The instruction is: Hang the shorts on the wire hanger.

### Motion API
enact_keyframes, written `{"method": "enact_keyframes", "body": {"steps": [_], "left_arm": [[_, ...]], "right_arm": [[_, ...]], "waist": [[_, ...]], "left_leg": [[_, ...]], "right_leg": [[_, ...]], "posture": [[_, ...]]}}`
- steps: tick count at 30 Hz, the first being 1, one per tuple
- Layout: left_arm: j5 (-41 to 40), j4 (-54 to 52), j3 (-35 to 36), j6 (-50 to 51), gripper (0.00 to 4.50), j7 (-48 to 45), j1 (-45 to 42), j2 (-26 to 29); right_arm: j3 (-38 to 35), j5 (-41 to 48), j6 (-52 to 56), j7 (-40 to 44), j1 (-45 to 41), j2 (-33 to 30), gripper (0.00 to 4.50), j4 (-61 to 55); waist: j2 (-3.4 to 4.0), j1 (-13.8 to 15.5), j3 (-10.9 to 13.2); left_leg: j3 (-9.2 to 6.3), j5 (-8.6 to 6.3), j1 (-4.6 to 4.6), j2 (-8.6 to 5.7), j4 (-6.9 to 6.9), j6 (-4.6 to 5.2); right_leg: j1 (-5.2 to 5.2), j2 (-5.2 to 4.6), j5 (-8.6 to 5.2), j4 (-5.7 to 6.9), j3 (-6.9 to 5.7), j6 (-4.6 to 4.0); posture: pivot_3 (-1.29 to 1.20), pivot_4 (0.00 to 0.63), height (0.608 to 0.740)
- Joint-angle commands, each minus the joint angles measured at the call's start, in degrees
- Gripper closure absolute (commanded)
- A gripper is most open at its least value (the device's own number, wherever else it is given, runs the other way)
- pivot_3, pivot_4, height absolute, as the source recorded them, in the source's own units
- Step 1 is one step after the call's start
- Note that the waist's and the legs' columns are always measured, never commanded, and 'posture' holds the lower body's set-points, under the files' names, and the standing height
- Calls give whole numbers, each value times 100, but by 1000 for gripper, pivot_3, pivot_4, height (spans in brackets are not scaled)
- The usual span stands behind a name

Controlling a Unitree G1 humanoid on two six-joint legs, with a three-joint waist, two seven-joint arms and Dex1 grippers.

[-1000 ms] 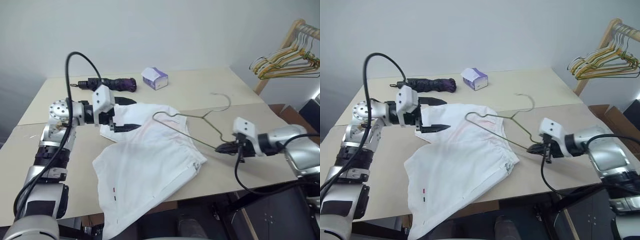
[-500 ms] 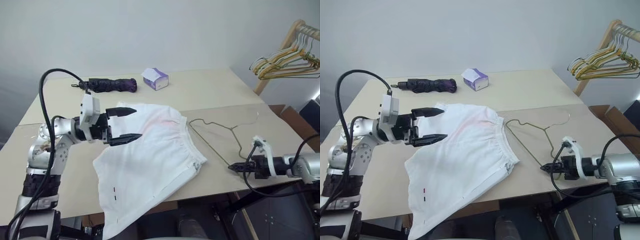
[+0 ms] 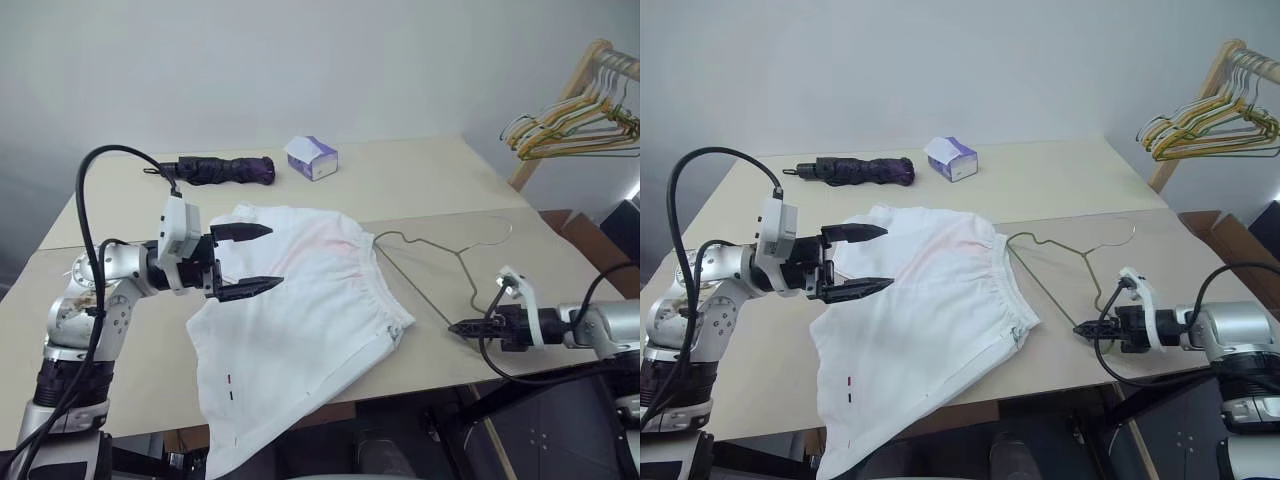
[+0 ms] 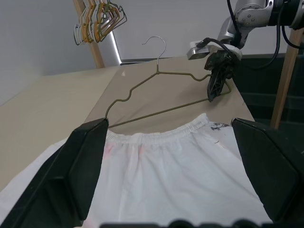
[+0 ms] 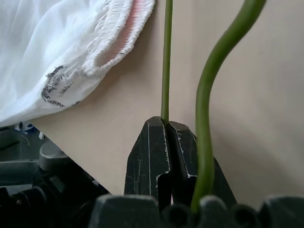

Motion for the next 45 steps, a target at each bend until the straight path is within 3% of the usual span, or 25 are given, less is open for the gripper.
{"method": "enact_keyframes", "body": {"steps": [1, 17, 23, 28, 33, 41, 45], "left_arm": [[-38, -119, 104, -39, 26, 28, -11, 71], [0, -126, 108, -122, 26, 22, 47, 148], [41, -109, 110, -157, 26, -12, 16, 180], [42, -163, 144, -150, 26, 33, 58, 193], [24, -316, 195, -133, 26, 142, 191, 190], [-15, -553, 298, -110, 26, 303, 438, 224], [-20, -608, 328, -105, 26, 337, 491, 241]], "right_arm": [[34, -56, -150, -3, -222, 74, 4500, 86], [200, -139, -346, 295, -380, 50, 4500, 266], [771, -352, -402, 857, -720, -33, 4500, 467], [1127, -674, -665, 1160, -1114, 30, 4500, 951], [1324, -1284, -1133, 810, -1894, 518, 4500, 2189], [1654, -1672, -1659, 2016, -2319, 474, 4500, 2713], [2010, -1389, -1752, 2133, -2382, 339, 4500, 2646]], "waist": [[0, 2, 0], [0, 23, 0], [1, 19, 0], [1, 88, 0], [1, 142, 0], [1, 347, 0], [2, 400, 0]], "left_leg": [[0, 0, 0, 0, 0, 0], [0, -1, -2, 0, 0, -1], [0, -1, 0, 0, 0, -1], [0, -1, -2, 0, 0, -2], [4, -1, 4, 1, 0, -3], [-1, -7, -6, 3, 0, -8], [0, -7, -3, 4, 1, -8]], "right_leg": [[0, 0, 0, 0, 0, 0], [-1, 0, 0, -2, 0, 0], [-1, 1, 1, -1, 0, 0], [-1, 1, 1, -3, 0, -1], [-2, 2, 5, -2, 2, -5], [-7, 7, 22, -5, -1, -37], [-5, 7, 19, -5, -1, -33]], "posture": [[-34, 1, 740], [-19, 0, 740], [-2, 0, 740], [21, 0, 740], [42, 0, 740], [67, 6, 740], [79, 6, 740]]}}
